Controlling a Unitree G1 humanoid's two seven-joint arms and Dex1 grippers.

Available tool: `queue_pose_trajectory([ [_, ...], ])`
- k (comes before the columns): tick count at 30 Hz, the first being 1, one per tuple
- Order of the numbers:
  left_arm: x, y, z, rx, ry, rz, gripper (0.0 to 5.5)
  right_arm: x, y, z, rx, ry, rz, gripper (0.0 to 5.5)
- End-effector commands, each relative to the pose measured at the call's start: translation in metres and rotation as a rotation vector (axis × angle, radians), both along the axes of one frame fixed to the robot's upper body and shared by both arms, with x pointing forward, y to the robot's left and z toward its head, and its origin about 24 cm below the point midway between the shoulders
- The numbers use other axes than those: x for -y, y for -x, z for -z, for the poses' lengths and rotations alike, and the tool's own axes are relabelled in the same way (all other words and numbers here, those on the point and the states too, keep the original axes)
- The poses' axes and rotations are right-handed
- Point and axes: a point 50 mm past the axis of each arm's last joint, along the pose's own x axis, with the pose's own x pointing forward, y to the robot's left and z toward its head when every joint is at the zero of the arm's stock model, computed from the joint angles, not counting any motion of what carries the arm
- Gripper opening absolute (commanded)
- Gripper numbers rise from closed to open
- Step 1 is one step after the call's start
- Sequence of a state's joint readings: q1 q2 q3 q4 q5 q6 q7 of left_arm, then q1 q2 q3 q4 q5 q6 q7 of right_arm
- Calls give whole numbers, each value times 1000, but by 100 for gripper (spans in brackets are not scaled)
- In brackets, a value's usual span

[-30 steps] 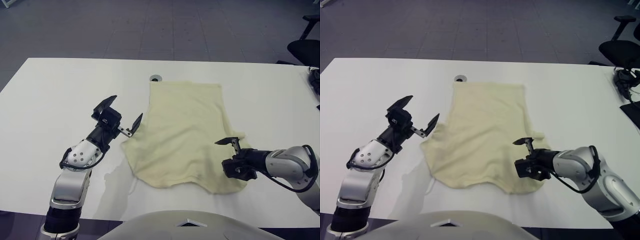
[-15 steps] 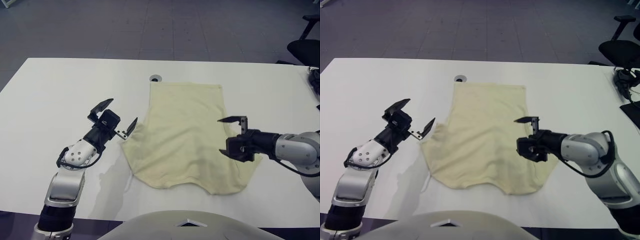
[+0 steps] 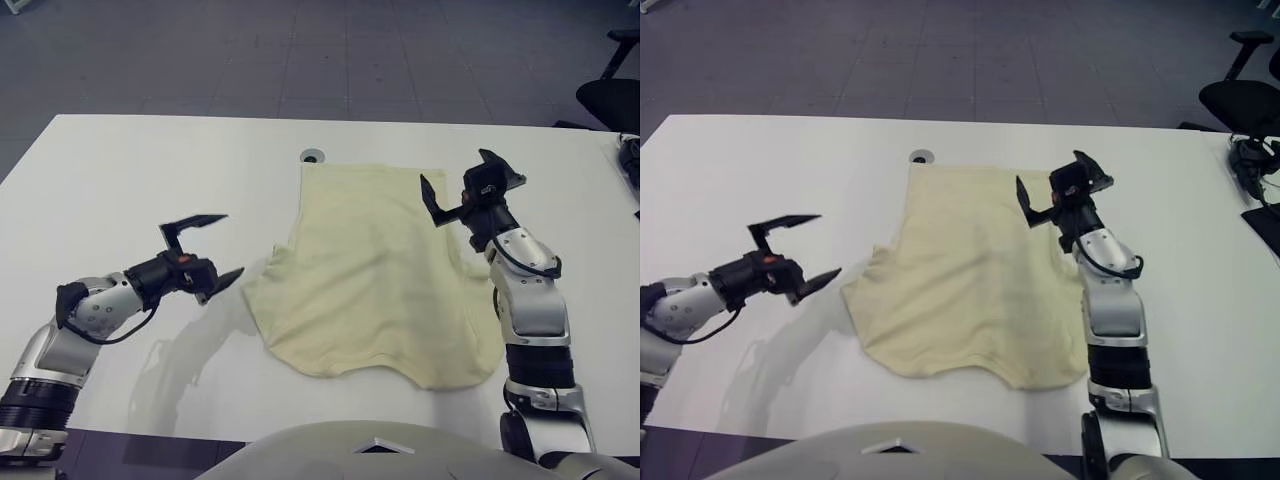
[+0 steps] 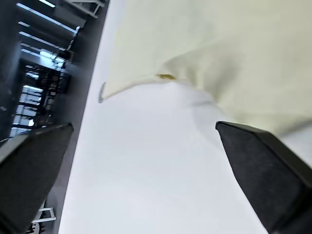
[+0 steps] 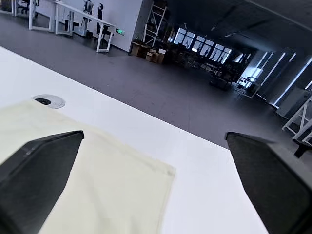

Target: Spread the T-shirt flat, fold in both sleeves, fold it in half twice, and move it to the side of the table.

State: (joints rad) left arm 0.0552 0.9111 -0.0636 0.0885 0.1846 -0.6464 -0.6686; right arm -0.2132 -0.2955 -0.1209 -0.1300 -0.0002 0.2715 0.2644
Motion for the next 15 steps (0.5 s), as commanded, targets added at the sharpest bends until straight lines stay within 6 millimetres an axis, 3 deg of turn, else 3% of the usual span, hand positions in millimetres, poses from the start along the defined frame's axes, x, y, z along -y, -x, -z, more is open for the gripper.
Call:
queue_pose_trajectory([
  [1,-10,8,12,-75,-116,40,540,7,-5,-4,7,-51,31,537],
  [15,4,6,38,-142,-188,116,540,8,-4,-4,20,-39,40,537],
])
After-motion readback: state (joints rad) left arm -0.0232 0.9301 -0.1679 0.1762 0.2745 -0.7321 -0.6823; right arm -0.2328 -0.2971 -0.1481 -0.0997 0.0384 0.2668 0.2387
